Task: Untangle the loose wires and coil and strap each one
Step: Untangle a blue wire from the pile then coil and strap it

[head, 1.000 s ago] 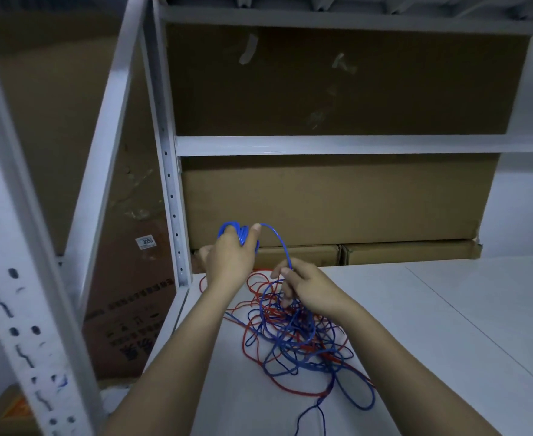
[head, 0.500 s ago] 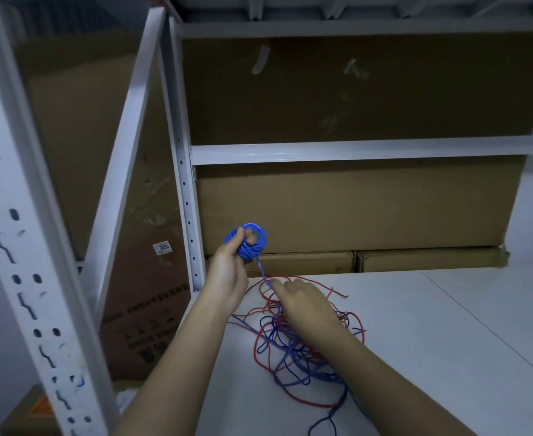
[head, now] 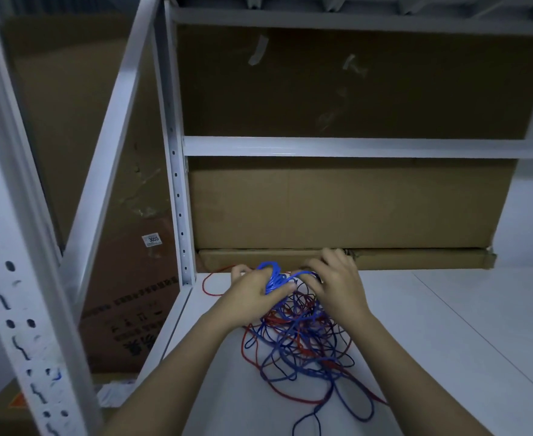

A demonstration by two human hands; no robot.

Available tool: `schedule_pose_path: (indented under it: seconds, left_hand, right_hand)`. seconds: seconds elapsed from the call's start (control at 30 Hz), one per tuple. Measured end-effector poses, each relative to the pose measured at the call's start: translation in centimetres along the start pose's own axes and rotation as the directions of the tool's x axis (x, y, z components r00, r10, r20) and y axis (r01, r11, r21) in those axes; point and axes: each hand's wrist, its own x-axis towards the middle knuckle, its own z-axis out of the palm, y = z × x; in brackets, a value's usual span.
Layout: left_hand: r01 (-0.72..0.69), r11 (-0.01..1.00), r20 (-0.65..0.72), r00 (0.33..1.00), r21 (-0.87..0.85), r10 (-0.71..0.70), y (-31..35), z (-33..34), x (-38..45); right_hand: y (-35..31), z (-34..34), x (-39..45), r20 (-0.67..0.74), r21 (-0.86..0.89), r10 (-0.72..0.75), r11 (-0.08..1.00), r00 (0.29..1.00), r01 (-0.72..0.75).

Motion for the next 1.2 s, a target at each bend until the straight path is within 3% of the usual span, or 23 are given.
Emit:
schedule_pose_path:
  seconds: [0.1, 0.17, 0.27, 0.33, 0.57, 0.73, 0.8, 0.87, 0.93, 0.97, 1.03, 1.1, 1.2]
  left_hand:
    - [0.014, 0.968, -0.014, 1.0, -0.252, -0.018, 0.7, -0.7, -0.3]
    - [0.043, 0.934, -0.049, 0.997, -0.354, -0.065, 1.0, -1.2, -0.3]
    - [0.121, 0.943, -0.178, 0.967, -0.311, -0.183, 1.1, -1.5, 0.4]
    - [0.202, 0.955, -0.256, 0.932, -0.217, -0.256, 0.8, -1.6, 0.9]
    - [0.348, 0.897, -0.456, 0.774, -0.275, -0.44, -0.1, -1.4, 2.2]
    - [0.406, 0.827, -0.557, 0.612, -0.389, -0.562, -1.1, -3.3, 2.4]
    - [0.397, 0.853, -0.571, 0.634, -0.339, -0.522, -1.3, -3.6, 2.1]
    - [0.37, 0.884, -0.553, 0.69, -0.286, -0.467, -0.9, -3.4, 1.8]
    - [0.339, 0.912, -0.545, 0.732, -0.23, -0.41, -0.1, -3.0, 1.9]
    - [0.321, 0.927, -0.547, 0.749, -0.191, -0.373, 0.2, -2.8, 1.9]
    - [0.282, 0.955, -0.565, 0.774, -0.097, -0.286, 1.0, -2.5, 2.1]
    - [0.246, 0.969, -0.583, 0.784, -0.025, -0.213, 1.8, -2.2, 2.2]
    - [0.2, 0.98, -0.548, 0.819, -0.008, -0.172, 2.8, -1.6, 1.7]
  right_hand:
    - [0.3, 0.3, 0.1, 0.031, 0.061, 0.083, 0.995, 0.996, -0.085]
    - [0.1, 0.6, -0.1, 0.109, 0.225, 0.146, 0.96, 0.983, -0.167]
    - [-0.4, 0.7, -0.3, 0.184, 0.491, 0.299, 0.797, 0.936, -0.351]
    - [-0.3, 0.8, -0.6, 0.157, 0.53, 0.366, 0.753, 0.917, -0.391]
    - [1.6, 1.5, -2.0, 0.125, 0.388, 0.477, 0.783, 0.87, -0.486]
    - [4.6, 1.0, -3.7, 0.175, 0.112, 0.606, 0.771, 0.776, -0.627]
    - [5.4, 0.5, -4.1, 0.268, -0.118, 0.596, 0.8, 0.757, -0.588]
    - [4.9, 0.2, -3.5, 0.363, -0.327, 0.553, 0.829, 0.75, -0.453]
    - [3.5, 0.3, -2.2, 0.394, -0.358, 0.476, 0.867, 0.786, -0.346]
    - [2.5, 0.4, -1.7, 0.372, -0.281, 0.43, 0.897, 0.823, -0.342]
    - [0.3, 0.2, -0.5, 0.275, 0.046, 0.383, 0.911, 0.882, -0.41]
    - [-1.8, 0.2, 0.3, 0.238, 0.357, 0.41, 0.806, 0.88, -0.472]
    - [-3.3, 1.2, 0.3, 0.262, 0.334, 0.366, 0.834, 0.893, -0.44]
